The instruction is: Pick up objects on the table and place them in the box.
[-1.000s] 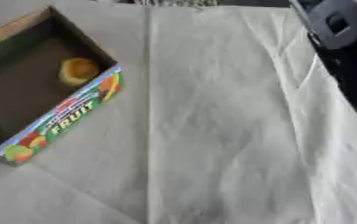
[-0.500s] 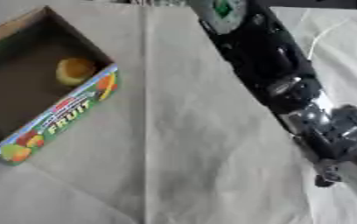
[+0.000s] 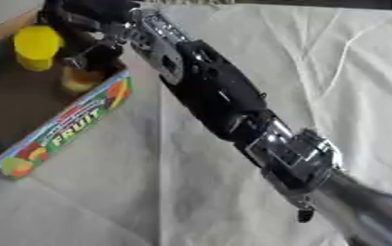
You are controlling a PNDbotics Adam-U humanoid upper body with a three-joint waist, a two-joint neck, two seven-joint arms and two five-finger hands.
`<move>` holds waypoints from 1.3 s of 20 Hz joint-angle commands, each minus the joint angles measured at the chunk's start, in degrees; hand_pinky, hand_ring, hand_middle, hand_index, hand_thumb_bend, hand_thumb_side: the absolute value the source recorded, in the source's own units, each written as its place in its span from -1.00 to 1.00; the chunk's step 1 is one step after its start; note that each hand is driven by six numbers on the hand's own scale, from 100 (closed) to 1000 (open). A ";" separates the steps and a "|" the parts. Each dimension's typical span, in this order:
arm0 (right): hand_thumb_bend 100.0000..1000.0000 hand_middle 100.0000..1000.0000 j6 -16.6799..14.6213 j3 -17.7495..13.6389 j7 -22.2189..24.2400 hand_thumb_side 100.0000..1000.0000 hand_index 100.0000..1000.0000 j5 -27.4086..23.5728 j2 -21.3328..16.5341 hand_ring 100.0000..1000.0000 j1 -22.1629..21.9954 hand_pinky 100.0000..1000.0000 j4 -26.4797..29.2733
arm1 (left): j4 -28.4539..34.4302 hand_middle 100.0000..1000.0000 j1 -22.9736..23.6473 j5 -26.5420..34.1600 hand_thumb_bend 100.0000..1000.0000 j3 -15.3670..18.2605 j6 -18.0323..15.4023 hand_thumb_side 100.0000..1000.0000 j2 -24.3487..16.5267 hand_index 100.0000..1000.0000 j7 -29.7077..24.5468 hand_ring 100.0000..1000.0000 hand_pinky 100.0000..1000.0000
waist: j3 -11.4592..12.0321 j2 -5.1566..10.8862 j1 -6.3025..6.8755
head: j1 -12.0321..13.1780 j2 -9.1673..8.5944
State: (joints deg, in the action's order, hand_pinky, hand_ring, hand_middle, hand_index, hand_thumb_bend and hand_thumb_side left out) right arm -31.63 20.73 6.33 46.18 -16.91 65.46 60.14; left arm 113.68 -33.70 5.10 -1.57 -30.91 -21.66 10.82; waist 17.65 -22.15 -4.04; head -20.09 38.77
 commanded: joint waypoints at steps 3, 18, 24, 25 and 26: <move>-1.00 -0.50 -1.42 -0.71 -2.31 -0.86 -0.13 4.01 0.42 0.54 1.15 0.45 -1.34 | 0.91 0.51 -0.34 0.55 -1.00 0.04 0.42 -0.65 -0.67 0.72 -0.79 0.58 0.55 | 0.12 1.11 0.31 | -0.04 -0.24; -1.00 0.49 0.17 -3.44 1.07 -1.00 0.83 -0.32 -2.51 1.00 1.20 0.78 6.26 | 0.91 0.50 0.39 0.77 -1.00 0.05 1.30 -0.62 -0.56 0.72 -1.02 0.58 0.55 | -0.41 1.56 0.35 | 0.95 0.30; -1.00 0.35 10.21 -7.85 4.92 -0.39 0.77 -32.21 -9.09 1.00 -0.05 0.76 19.03 | 0.91 0.50 1.58 0.25 -1.00 0.74 1.34 -0.62 -1.09 0.71 0.17 0.58 0.54 | -1.60 2.06 0.53 | 2.90 1.01; -1.00 0.36 11.78 -8.81 5.67 -0.34 0.76 -37.78 -11.05 1.00 -0.53 0.77 21.60 | 0.91 0.50 1.92 0.08 -1.00 0.88 1.37 -0.62 -1.26 0.70 0.38 0.58 0.54 | -1.90 2.14 0.56 | 3.45 1.09; -1.00 0.36 13.08 -9.98 6.01 -0.28 0.76 -42.73 -13.29 1.00 -1.20 0.76 24.29 | 0.91 0.50 2.30 -0.11 -1.00 1.06 1.42 -0.61 -1.44 0.70 0.63 0.57 0.54 | -2.27 2.22 0.61 | 4.07 1.14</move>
State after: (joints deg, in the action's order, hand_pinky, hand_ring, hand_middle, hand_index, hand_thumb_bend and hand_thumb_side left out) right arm -20.42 12.47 11.63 9.98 -26.70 63.36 80.52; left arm 113.68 -31.04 5.25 -1.18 -29.48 -21.70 10.99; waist 15.25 -21.46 -3.96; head -16.68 39.73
